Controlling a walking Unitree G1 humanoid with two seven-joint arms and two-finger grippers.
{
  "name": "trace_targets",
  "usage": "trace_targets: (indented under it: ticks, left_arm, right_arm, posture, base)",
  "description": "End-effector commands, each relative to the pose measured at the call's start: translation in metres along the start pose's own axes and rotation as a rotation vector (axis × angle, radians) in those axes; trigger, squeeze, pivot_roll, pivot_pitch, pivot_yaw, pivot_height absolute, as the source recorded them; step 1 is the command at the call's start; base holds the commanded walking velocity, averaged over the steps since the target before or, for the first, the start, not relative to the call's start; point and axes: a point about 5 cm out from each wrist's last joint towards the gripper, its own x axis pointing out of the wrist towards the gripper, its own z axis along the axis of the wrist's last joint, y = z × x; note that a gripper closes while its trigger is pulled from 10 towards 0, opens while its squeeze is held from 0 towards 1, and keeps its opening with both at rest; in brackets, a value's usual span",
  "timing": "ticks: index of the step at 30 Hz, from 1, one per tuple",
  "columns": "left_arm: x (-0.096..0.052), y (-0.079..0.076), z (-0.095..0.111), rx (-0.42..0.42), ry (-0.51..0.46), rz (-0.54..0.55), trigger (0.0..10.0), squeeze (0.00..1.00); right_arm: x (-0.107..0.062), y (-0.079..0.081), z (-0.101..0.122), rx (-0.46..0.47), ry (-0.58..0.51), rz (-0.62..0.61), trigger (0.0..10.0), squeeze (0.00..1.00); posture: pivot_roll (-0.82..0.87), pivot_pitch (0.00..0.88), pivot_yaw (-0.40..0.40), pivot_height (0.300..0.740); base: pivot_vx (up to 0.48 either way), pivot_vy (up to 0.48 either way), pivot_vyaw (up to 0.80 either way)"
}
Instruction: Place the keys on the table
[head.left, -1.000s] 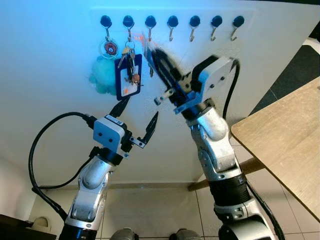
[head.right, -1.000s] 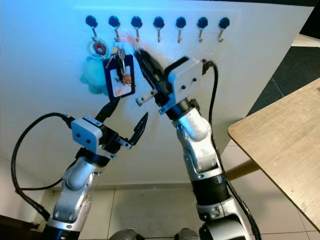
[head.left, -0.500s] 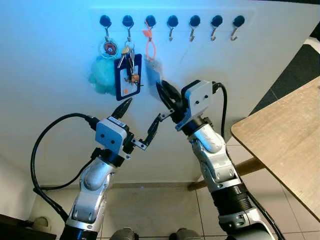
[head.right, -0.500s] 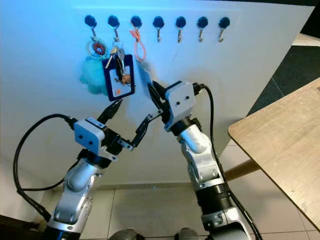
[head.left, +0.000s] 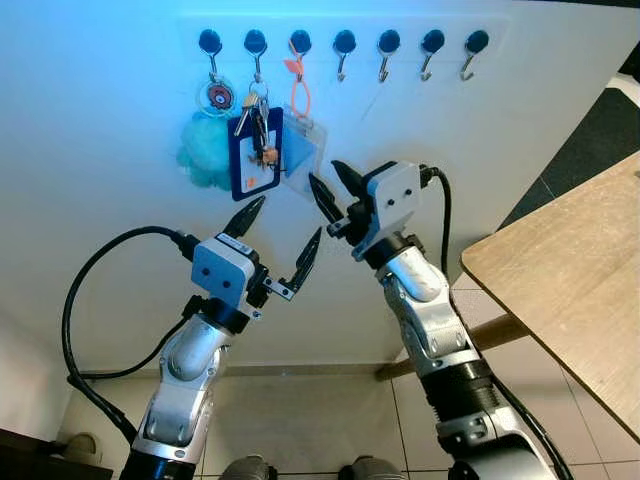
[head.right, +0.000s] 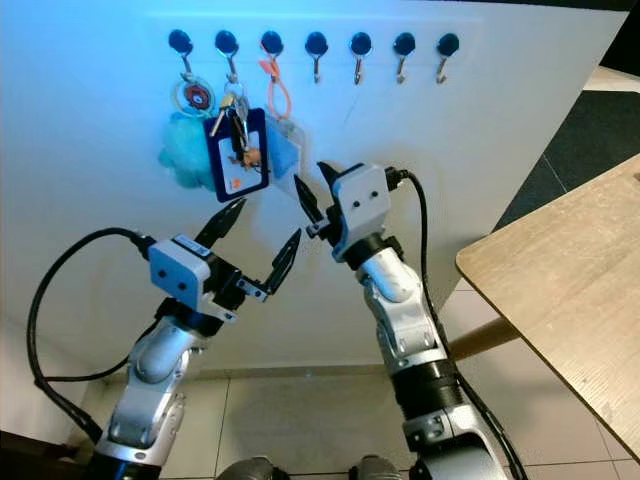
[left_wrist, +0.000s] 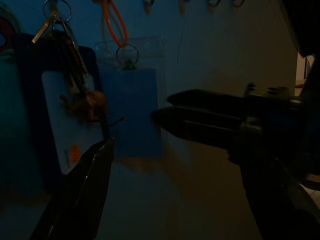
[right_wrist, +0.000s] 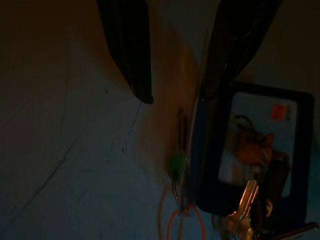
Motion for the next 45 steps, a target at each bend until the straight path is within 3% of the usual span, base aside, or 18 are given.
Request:
trace_targets:
  ticks: [1,15,16,17,19,20,37,45]
  left_arm:
    - [-0.001,-0.001,0.0,0.021,0.001,-0.016,10.0,0.0]
    - [-0.001,0.0,0.0,0.029,0.005,-0.016,10.0,0.0]
    - [-0.001,0.0,0.0,0.029,0.005,-0.016,10.0,0.0]
    - [-0.001,0.0,0.0,0.031,0.006,-0.013,10.0,0.0]
    - [-0.001,0.0,0.0,0.032,0.006,-0.012,10.0,0.0]
    - [-0.002,0.0,0.0,0.033,0.007,-0.011,10.0,0.0]
    - [-0.001,0.001,0.0,0.042,0.007,-0.013,10.0,0.0]
    - [-0.001,0.001,0.001,0.044,0.005,-0.008,10.0,0.0]
  right_arm:
    - [0.001,-0.001,-0.002,0.004,0.002,-0.003,10.0,0.0]
    - [0.014,0.002,-0.007,0.04,0.017,0.041,10.0,0.0]
    - [0.015,0.002,-0.007,0.047,0.016,0.047,8.2,0.0]
    - [0.016,0.005,-0.006,0.069,0.011,0.071,2.1,0.0]
    - [0.016,0.006,-0.006,0.075,0.009,0.08,2.1,0.0]
    - [0.016,0.007,-0.006,0.083,0.007,0.089,0.0,0.0]
    - [0.016,0.006,-0.002,0.102,-0.024,0.097,0.0,0.0]
    - [0.012,0.01,0.014,0.095,-0.102,0.097,0.0,0.0]
  posture:
    - [0.03,0.08,-0.02,0.74]
    - [0.04,0.078,-0.022,0.74]
    - [0.04,0.078,-0.022,0.74]
    - [0.04,0.078,-0.024,0.74]
    - [0.04,0.078,-0.024,0.74]
    - [0.04,0.078,-0.025,0.74]
    - [0.04,0.079,-0.02,0.74]
    - [0.04,0.092,-0.023,0.74]
  base:
    - [0.0,0.0,0.0]
    - [0.0,0.0,0.0]
    - [0.0,0.0,0.0]
    - [0.0,0.0,0.0]
    - [0.0,0.0,0.0]
    - [0.0,0.0,0.0]
    - [0.0,0.0,0.0]
    - [0.0,0.0,0.0]
